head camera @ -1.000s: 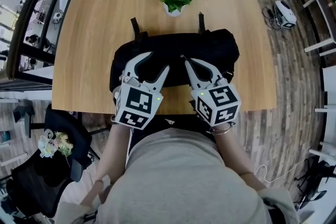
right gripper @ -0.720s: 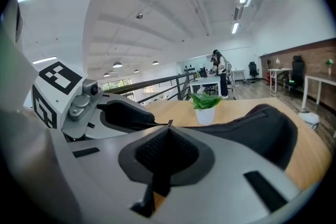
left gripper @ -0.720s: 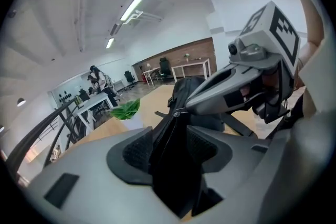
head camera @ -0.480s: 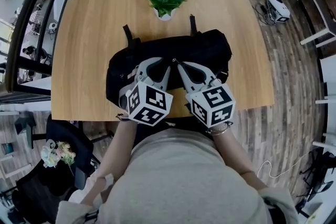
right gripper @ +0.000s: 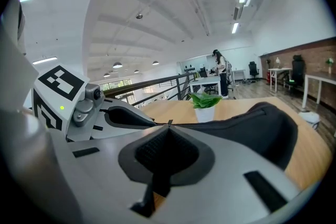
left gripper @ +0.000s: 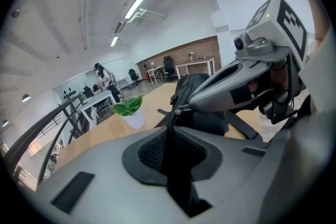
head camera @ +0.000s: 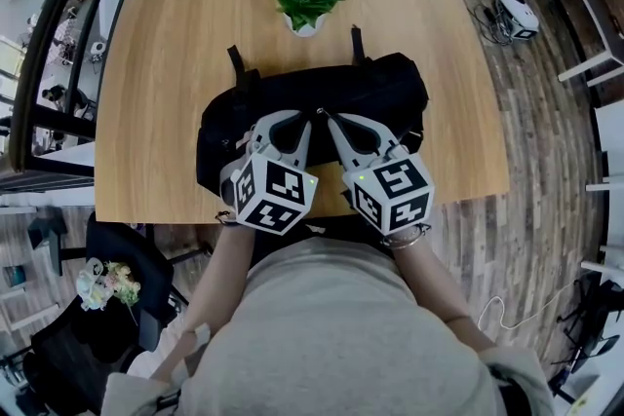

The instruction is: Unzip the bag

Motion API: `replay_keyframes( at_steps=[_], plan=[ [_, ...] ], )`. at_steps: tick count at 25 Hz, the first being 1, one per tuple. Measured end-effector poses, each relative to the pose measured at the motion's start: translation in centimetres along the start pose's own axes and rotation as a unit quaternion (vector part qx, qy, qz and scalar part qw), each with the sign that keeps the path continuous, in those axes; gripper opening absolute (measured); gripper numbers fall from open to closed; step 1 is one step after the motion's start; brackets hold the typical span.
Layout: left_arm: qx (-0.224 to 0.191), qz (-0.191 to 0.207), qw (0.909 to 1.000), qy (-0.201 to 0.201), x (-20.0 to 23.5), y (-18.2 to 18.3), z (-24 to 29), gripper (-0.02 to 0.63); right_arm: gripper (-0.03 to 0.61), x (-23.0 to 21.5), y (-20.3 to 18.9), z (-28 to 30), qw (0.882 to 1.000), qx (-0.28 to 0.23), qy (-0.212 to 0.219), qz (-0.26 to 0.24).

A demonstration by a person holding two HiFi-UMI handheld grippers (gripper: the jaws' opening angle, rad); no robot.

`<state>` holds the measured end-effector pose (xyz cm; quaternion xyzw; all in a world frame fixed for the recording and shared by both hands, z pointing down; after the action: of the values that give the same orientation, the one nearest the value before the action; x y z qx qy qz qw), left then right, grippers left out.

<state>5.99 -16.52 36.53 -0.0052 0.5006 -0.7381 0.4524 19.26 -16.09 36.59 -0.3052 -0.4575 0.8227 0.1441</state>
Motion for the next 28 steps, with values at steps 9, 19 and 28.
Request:
replay_keyframes(
  at_steps=[9,19,28],
  plan=[
    [-0.006,-0.025,0.9997,-0.002,-0.4,-0.2,0.0,0.049,0.012,-0.4,-0.3,-0.5,1.0,0.004,-0.002,0.008],
    [-0.001,-0.016,0.9999,0.0,-0.4,-0.1,0.1,0.049,0.014,-1.2,-0.3,-0.8,1.0,0.005,-0.006,0.014],
    [0.008,-0.02,0.9997,0.014,-0.3,-0.1,-0.1,0.049,0.012,-4.0,0.3,-2.2,0.999,-0.017,-0.038,0.035]
  ],
)
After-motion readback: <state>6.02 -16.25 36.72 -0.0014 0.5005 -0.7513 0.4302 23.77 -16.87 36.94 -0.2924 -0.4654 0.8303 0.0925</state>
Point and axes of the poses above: the fingertips, and each gripper's own axes: z forward along the fingers, x to its left, y out of its top, the point moved 9 cm from there along -z, backward along the fingers, and after that the axes turned 14 degrees about z, right-handed, at the moved point
